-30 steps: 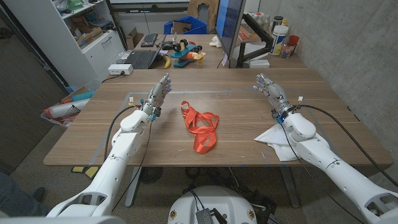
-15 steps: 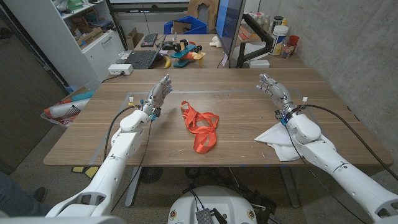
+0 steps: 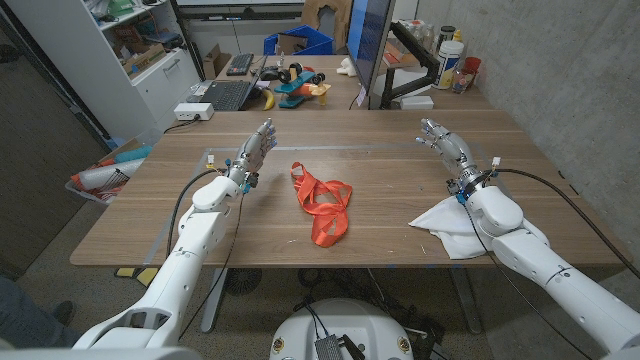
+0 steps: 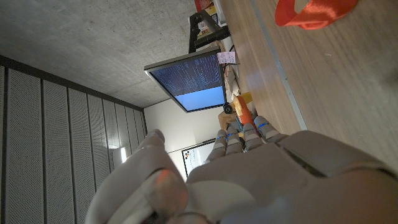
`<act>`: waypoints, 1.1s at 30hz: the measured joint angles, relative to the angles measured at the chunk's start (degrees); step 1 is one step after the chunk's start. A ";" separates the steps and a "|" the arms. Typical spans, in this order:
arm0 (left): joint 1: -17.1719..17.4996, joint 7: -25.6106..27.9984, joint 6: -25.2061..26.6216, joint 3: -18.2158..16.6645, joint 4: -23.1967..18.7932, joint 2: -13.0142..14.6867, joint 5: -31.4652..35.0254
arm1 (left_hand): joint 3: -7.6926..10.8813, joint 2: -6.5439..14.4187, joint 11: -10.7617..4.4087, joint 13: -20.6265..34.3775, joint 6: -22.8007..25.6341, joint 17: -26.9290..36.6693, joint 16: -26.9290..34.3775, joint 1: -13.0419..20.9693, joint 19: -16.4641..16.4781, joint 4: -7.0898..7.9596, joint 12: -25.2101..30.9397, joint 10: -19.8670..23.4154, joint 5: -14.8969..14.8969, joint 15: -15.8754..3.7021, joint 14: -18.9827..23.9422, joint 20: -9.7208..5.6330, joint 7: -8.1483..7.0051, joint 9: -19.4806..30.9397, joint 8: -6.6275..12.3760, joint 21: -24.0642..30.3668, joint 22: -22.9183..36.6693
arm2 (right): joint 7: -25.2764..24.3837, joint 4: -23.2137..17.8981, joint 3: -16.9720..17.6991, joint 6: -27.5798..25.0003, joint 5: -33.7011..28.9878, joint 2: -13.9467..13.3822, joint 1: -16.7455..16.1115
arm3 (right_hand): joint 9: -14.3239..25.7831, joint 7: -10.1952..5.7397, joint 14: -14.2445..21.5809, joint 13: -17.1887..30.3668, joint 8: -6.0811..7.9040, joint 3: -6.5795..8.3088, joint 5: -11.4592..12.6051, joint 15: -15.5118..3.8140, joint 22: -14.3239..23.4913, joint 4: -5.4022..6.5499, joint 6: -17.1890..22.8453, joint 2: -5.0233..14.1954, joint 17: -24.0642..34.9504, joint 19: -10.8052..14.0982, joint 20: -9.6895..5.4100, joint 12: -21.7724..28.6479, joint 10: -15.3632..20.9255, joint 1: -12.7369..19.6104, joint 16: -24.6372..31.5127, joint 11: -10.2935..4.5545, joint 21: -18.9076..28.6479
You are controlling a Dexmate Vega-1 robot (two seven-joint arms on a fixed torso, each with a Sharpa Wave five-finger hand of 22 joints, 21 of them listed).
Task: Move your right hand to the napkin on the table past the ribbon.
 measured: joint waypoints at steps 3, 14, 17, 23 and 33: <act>-0.03 -0.02 -0.09 0.00 0.13 0.00 0.01 | 0.00 0.00 0.00 0.00 0.00 0.00 0.00 0.00 0.00 0.00 0.00 0.00 0.00 0.00 0.00 0.00 0.00 0.00 0.00 0.00 0.00 | -0.18 -0.37 0.17 0.24 -0.30 -0.27 -0.40 | 0.00 0.00 0.04 0.00 0.00 -0.24 0.00 -0.04 0.00 -0.24 0.00 0.00 -0.12 0.00 0.00 0.00 0.00 0.00 0.00 0.00 -0.31; -0.19 -0.04 -0.25 0.00 0.46 0.05 0.23 | -0.24 0.00 0.00 0.01 -0.01 0.00 -0.35 0.00 0.00 -0.24 0.00 0.00 0.00 0.32 -0.31 0.00 0.00 0.00 0.00 -0.43 0.00 | -0.91 -0.76 0.69 1.60 -1.32 -0.63 -1.54 | 0.00 -0.36 0.41 0.00 0.00 -0.24 0.00 -0.42 0.00 -0.24 0.36 -0.14 -0.27 0.22 0.23 0.00 0.46 -0.14 0.00 -0.16 -0.75; -0.31 -0.05 -0.26 0.09 0.55 0.07 0.31 | -0.24 0.00 0.00 0.01 -0.01 0.00 -0.35 0.00 0.00 -0.23 0.00 0.00 0.00 0.32 -0.31 0.00 0.00 0.00 0.00 -0.43 0.00 | -0.95 -0.84 0.96 1.91 -1.36 -0.79 -1.92 | 0.14 -0.62 1.04 0.00 0.00 -0.24 0.00 -0.61 0.00 -0.24 0.62 -0.24 -0.44 0.31 0.32 0.00 0.83 -0.24 0.00 -0.39 -0.75; -0.49 -0.19 -0.26 0.28 0.79 0.08 0.41 | -0.24 0.00 0.00 0.01 -0.01 0.00 -0.34 0.00 0.00 -0.23 -0.22 -0.01 0.00 0.32 -0.31 -0.01 0.00 0.00 0.00 -0.65 0.00 | -1.17 -1.00 1.35 2.17 -1.44 -1.16 -2.50 | 0.13 -0.62 1.14 0.00 0.00 -0.24 0.00 -0.51 0.00 -0.24 0.62 -0.38 -0.53 0.52 0.11 0.00 1.14 -0.38 0.00 -0.70 -0.97; -0.92 -0.63 -0.34 0.62 1.36 -0.05 0.67 | -0.24 0.00 -0.01 0.01 -0.01 0.00 -0.34 0.00 0.00 -0.23 -0.22 -0.01 0.00 0.31 -0.31 -0.01 0.00 0.00 0.00 -1.09 0.00 | -2.23 -1.99 2.32 2.78 -2.87 -2.36 -4.12 | 0.13 -1.06 1.13 0.00 0.00 -0.24 0.00 -0.51 0.00 -0.24 0.59 -0.38 -0.80 0.88 0.08 0.00 1.28 -0.38 0.00 -0.84 -0.97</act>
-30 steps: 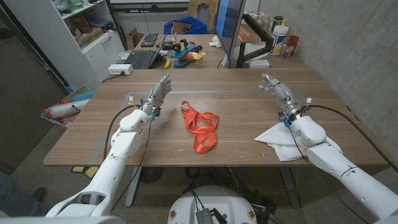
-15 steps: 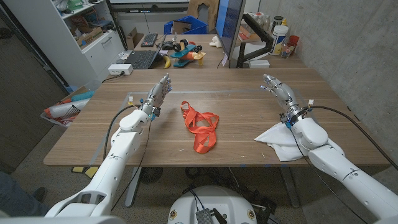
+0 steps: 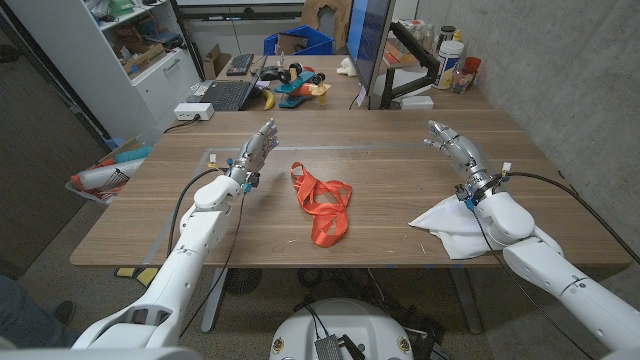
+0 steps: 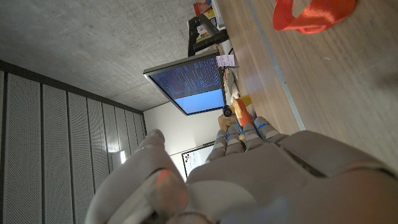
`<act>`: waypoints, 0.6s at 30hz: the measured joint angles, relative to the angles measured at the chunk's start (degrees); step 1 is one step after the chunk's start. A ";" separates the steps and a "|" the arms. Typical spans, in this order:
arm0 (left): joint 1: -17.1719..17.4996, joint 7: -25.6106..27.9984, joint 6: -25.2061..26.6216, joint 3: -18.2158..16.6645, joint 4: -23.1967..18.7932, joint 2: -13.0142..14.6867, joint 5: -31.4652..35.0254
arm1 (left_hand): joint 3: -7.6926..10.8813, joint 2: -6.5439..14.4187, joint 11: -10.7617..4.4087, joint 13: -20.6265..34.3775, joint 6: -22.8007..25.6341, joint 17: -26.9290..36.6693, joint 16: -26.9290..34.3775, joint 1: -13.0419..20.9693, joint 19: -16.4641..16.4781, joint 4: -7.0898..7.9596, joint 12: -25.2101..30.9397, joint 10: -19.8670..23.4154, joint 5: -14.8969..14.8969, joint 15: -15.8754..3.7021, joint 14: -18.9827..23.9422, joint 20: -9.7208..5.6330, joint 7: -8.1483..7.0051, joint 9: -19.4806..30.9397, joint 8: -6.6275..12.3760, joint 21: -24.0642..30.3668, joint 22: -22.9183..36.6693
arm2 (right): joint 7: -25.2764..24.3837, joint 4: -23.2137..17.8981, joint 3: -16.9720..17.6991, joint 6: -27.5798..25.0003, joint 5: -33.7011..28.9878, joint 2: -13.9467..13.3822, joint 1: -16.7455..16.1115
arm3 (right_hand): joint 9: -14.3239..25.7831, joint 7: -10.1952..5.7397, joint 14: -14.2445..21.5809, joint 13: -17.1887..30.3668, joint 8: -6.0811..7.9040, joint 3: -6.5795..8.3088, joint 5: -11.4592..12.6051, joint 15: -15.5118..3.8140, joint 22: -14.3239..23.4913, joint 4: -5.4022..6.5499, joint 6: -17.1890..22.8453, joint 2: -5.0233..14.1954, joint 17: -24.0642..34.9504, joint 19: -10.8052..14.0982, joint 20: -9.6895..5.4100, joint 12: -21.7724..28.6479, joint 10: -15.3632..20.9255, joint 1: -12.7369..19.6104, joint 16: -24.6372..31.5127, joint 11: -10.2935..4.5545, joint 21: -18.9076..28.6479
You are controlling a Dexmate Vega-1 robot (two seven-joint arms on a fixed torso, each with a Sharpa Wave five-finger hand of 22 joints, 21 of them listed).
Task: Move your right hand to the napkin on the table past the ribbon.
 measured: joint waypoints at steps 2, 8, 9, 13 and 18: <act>-0.06 -0.04 -0.06 0.01 0.14 -0.06 0.01 | 0.00 0.00 0.00 0.00 0.00 0.00 0.00 0.00 0.00 0.00 0.00 0.00 0.00 0.00 0.00 0.00 0.00 0.00 0.00 0.00 0.00 | -0.29 -0.21 0.15 0.12 -0.45 -0.23 -0.29 | 0.00 -0.08 0.00 0.00 0.00 0.00 0.05 0.00 0.00 0.00 -0.08 0.01 0.00 0.03 0.02 0.00 0.17 -0.01 0.00 -0.17 -0.44; -0.20 -0.30 -0.21 0.04 0.73 -0.35 0.00 | 0.25 0.00 0.00 -0.02 0.22 0.00 0.00 0.00 0.00 -0.25 0.00 0.00 0.00 0.00 0.00 0.00 -0.22 0.00 0.00 0.00 0.00 | -1.05 -0.90 0.90 0.37 -1.16 -0.87 -1.64 | 0.00 -0.69 0.31 0.00 0.00 0.00 0.23 -0.31 0.00 0.00 -0.69 0.31 0.00 0.15 0.14 0.00 0.47 -0.30 0.00 -0.47 -0.44; -0.23 -0.38 -0.23 0.05 0.81 -0.37 -0.01 | 0.25 0.00 0.00 -0.16 0.31 0.00 0.00 0.00 0.00 -0.25 0.00 0.00 0.00 0.00 0.00 0.00 -0.31 0.00 0.00 0.00 0.06 | -1.30 -1.08 1.08 0.50 -1.30 -0.99 -1.96 | 0.00 -0.69 0.31 0.00 0.00 0.00 0.23 -0.31 0.00 0.00 -0.70 0.31 0.00 0.23 0.23 0.00 0.47 -0.30 0.00 -0.47 -0.44; -0.29 -0.45 -0.24 0.06 1.00 -0.45 -0.01 | 0.25 0.26 0.00 -0.29 0.31 0.00 0.00 -0.26 0.00 -0.25 0.01 0.00 0.00 0.00 0.00 0.00 -0.31 0.00 0.00 -0.10 0.31 | -2.03 -1.65 1.79 0.82 -1.90 -1.43 -3.14 | -0.01 -1.00 0.31 0.00 0.00 -0.24 0.23 -0.31 0.00 -0.24 -1.01 0.31 -0.07 0.46 0.00 0.00 0.49 -0.30 0.00 -0.49 -0.44; -0.38 -0.46 -0.24 0.12 1.02 -0.48 0.07 | 0.25 0.29 0.00 -0.28 0.31 0.00 0.00 -0.29 0.00 -0.25 0.01 0.00 0.00 0.00 0.00 0.00 -0.31 0.00 0.00 -0.39 0.31 | -2.95 -2.30 2.57 1.36 -2.77 -1.85 -4.38 | -0.01 -1.20 0.63 0.00 0.00 -0.24 0.23 -0.61 0.00 -0.24 -0.80 0.29 -0.27 0.54 -0.08 0.00 0.88 -0.31 0.46 -0.88 -0.68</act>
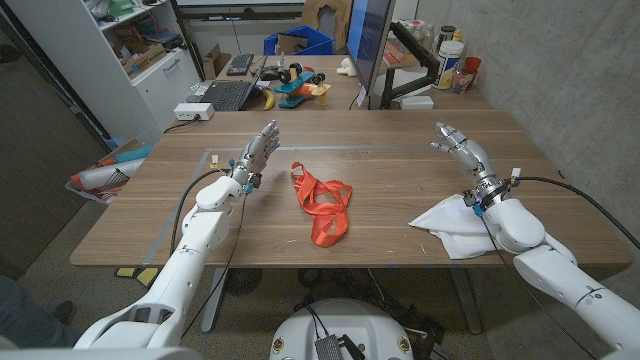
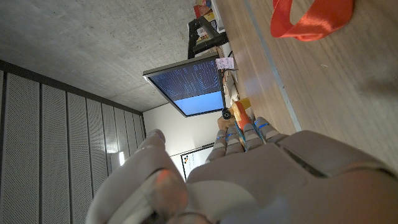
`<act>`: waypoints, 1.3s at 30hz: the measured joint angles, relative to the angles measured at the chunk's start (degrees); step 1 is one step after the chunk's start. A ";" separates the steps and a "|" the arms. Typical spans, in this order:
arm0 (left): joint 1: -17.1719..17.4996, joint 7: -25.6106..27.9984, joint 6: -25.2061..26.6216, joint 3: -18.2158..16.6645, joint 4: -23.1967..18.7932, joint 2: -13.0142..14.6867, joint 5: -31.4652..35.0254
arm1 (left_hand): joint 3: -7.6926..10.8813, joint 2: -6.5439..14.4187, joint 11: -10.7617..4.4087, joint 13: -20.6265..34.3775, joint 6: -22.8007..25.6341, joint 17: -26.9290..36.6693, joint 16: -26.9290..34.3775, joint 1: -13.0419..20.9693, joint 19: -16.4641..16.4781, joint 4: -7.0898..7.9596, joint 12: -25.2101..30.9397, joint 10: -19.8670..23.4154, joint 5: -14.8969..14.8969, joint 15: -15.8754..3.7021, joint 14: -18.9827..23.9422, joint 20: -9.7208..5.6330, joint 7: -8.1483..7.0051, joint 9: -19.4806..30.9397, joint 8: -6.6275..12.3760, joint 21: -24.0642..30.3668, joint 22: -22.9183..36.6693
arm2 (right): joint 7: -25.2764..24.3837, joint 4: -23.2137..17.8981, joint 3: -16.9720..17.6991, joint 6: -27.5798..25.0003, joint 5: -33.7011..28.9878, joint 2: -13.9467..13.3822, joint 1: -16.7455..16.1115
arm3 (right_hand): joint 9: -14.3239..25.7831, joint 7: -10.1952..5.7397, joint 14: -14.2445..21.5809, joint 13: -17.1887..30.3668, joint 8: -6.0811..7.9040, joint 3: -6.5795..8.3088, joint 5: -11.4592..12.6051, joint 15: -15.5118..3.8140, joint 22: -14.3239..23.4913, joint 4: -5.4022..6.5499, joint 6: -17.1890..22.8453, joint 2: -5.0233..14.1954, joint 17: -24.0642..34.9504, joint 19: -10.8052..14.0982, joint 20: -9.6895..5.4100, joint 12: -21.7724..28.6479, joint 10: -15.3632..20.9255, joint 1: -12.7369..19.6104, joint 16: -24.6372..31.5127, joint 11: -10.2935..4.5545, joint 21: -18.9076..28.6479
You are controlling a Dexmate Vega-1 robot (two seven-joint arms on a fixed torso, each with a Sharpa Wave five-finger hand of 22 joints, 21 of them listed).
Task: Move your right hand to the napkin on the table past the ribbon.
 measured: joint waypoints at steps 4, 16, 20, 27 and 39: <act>-0.12 -0.03 0.01 0.10 0.00 -0.01 0.10 | 0.00 0.00 0.00 0.00 0.00 0.00 0.00 0.00 0.00 0.00 0.00 0.00 0.00 0.00 0.00 0.00 0.00 0.00 0.00 -0.22 0.00 | -0.56 -0.29 0.37 0.36 -0.63 -0.19 -0.60 | 0.00 0.00 0.19 0.11 0.00 0.00 0.00 0.19 0.00 0.00 0.00 -0.30 0.00 0.54 -0.10 0.00 0.00 -0.30 0.00 0.00 -0.15; -0.37 -0.20 0.46 0.36 -0.42 0.00 0.46 | -0.24 0.00 0.00 0.01 0.00 0.00 0.00 0.00 0.00 -0.23 -0.04 0.00 0.00 0.00 0.00 0.00 0.00 0.00 0.00 -0.44 -0.01 | -2.81 -2.47 2.57 0.92 -3.79 -1.37 -3.69 | -0.01 -0.30 0.70 0.14 0.00 0.00 0.22 0.09 0.00 0.00 0.31 -0.07 -0.26 0.62 0.00 0.00 0.63 -0.53 0.00 -0.60 -0.58; -0.44 -0.26 0.51 0.41 -0.48 0.02 0.47 | -0.24 0.00 0.00 0.01 0.00 0.00 0.00 0.00 0.00 -0.23 -0.23 0.00 0.00 -0.22 -0.23 0.00 0.00 0.00 0.00 -0.66 -0.01 | -3.52 -2.97 3.17 1.02 -4.73 -1.59 -4.50 | -0.01 -0.62 0.92 0.14 0.00 0.00 0.22 -0.13 0.00 0.00 0.63 -0.06 -0.26 1.03 0.01 0.00 1.03 -0.53 0.00 -0.41 -0.57; -0.59 -0.44 0.52 0.44 -0.47 0.03 0.49 | -0.24 0.00 0.00 0.01 -0.01 0.00 0.00 0.00 -0.31 -0.23 -0.23 0.00 0.00 -0.28 -0.29 0.31 0.00 0.00 0.00 -0.74 -0.01 | -4.75 -3.97 4.24 1.15 -6.64 -1.85 -6.03 | -0.01 -1.02 1.12 0.13 0.00 -0.17 0.22 -0.32 0.00 -0.17 1.03 -0.30 -0.45 1.33 -0.09 0.00 1.25 -0.76 0.00 -0.61 -0.77; -0.76 -0.56 0.10 0.47 0.12 -0.08 0.49 | 0.00 0.23 0.00 0.02 -0.01 0.00 0.00 -0.23 -0.31 -0.46 -0.23 0.00 0.00 -0.28 -0.28 0.31 0.00 0.00 0.00 -1.29 -0.02 | -6.56 -4.88 5.69 2.01 -10.42 -2.05 -8.02 | -0.01 -1.32 1.84 0.13 0.45 -0.39 0.22 -0.42 0.00 -0.39 1.34 -0.82 -0.72 2.15 -0.10 0.00 2.02 -1.28 0.00 -0.96 -1.21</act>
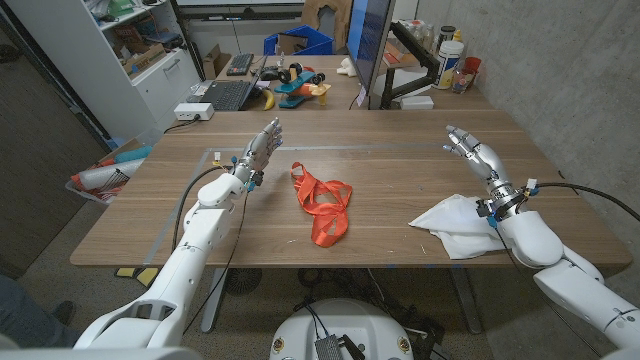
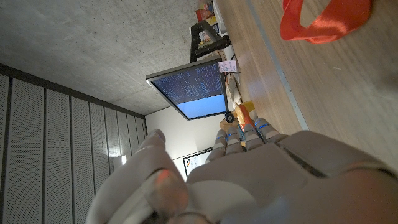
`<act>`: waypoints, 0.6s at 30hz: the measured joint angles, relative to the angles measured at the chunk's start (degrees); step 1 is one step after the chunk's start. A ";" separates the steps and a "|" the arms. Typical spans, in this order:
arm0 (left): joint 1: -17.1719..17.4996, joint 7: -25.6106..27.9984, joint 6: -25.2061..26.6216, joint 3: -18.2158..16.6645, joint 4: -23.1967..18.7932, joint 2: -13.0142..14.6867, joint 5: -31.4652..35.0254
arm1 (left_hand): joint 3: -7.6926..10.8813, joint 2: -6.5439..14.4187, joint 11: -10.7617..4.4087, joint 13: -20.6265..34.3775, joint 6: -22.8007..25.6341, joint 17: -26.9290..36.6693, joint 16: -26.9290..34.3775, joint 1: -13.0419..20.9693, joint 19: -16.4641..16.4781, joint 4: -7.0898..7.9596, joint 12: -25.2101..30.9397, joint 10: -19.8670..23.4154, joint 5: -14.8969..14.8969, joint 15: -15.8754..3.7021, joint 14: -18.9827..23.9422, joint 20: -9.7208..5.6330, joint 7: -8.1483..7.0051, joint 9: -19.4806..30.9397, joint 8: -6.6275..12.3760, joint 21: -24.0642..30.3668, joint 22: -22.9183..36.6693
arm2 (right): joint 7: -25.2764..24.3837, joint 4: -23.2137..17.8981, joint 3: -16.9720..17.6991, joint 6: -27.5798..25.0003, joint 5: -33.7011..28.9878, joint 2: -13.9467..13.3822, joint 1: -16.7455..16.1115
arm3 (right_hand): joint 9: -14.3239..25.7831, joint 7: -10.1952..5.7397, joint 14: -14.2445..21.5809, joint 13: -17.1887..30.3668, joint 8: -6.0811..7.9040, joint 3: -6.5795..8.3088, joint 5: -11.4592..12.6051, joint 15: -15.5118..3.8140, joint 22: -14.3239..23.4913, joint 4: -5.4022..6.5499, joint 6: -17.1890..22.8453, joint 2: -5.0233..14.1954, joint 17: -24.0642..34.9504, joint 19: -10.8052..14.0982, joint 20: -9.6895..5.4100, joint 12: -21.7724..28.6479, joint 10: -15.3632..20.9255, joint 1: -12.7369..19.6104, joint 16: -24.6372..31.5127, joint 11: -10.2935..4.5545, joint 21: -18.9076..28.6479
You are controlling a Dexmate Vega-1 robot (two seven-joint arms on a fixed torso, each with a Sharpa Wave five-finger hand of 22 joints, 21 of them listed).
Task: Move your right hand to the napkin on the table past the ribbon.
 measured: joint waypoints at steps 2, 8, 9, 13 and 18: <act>0.00 0.00 -0.01 0.00 0.02 -0.01 0.00 | 0.00 0.00 0.00 0.00 0.00 0.00 0.00 0.00 0.00 0.00 0.00 0.00 0.00 0.00 0.00 0.00 0.00 0.00 0.00 0.00 0.00 | -0.26 -0.08 0.33 0.18 -0.56 0.00 -0.40 | 0.00 0.00 0.21 0.00 0.00 -0.06 0.45 -0.21 0.00 -0.06 0.00 0.00 -0.08 0.00 0.00 0.00 0.13 0.00 0.00 0.04 0.00; 0.05 0.01 -0.07 -0.07 0.05 -0.02 0.01 | 0.00 0.00 0.00 0.00 0.00 0.00 0.00 0.00 0.00 0.00 0.00 0.00 0.00 0.00 0.00 0.00 0.00 0.00 0.00 0.00 0.00 | -1.45 -0.43 1.33 0.96 -2.91 0.01 -1.57 | 0.00 -0.43 0.51 0.00 0.00 -0.48 0.45 -0.51 0.00 -0.48 0.44 -0.80 -0.34 0.00 0.00 0.00 0.34 0.21 0.00 -0.16 -0.44; 0.09 0.01 -0.08 -0.09 0.05 -0.03 0.01 | 0.00 0.00 0.00 0.00 0.00 0.00 0.00 0.00 0.00 0.00 0.00 0.00 0.00 0.00 0.00 0.00 0.00 0.00 0.00 0.00 0.00 | -1.66 -0.48 1.40 1.02 -3.25 0.02 -1.66 | 0.00 -0.53 0.51 0.00 0.00 -0.48 0.45 -0.51 0.00 -0.48 0.53 -0.91 -0.34 0.00 0.00 0.00 0.34 0.31 0.00 -0.16 -0.44; 0.29 0.05 -0.11 -0.17 -0.06 -0.01 0.01 | 0.00 0.00 0.00 0.00 0.00 0.00 0.00 0.00 0.00 0.00 0.00 0.00 0.00 0.00 0.00 0.00 0.00 0.00 0.00 -0.44 0.00 | -2.38 -1.04 2.26 1.22 -4.75 0.03 -2.69 | 0.00 -0.62 0.51 0.00 0.00 -0.72 0.56 -0.51 0.00 -0.71 0.62 -1.22 -0.54 0.00 0.00 0.00 0.65 0.63 0.00 -0.47 -0.44; 0.59 0.09 -0.13 -0.25 -0.60 0.12 0.01 | -0.19 0.00 0.00 0.01 0.00 0.00 0.00 0.00 0.00 -0.18 0.01 0.00 0.00 0.00 0.00 0.00 0.00 0.00 0.00 -0.44 0.00 | -3.10 -1.60 2.96 1.23 -6.40 0.04 -3.51 | 0.00 -0.82 0.81 0.00 0.00 -0.75 0.88 -0.21 0.00 -1.15 0.83 -1.22 -0.60 0.31 0.32 0.00 0.97 0.63 0.00 -0.35 -0.44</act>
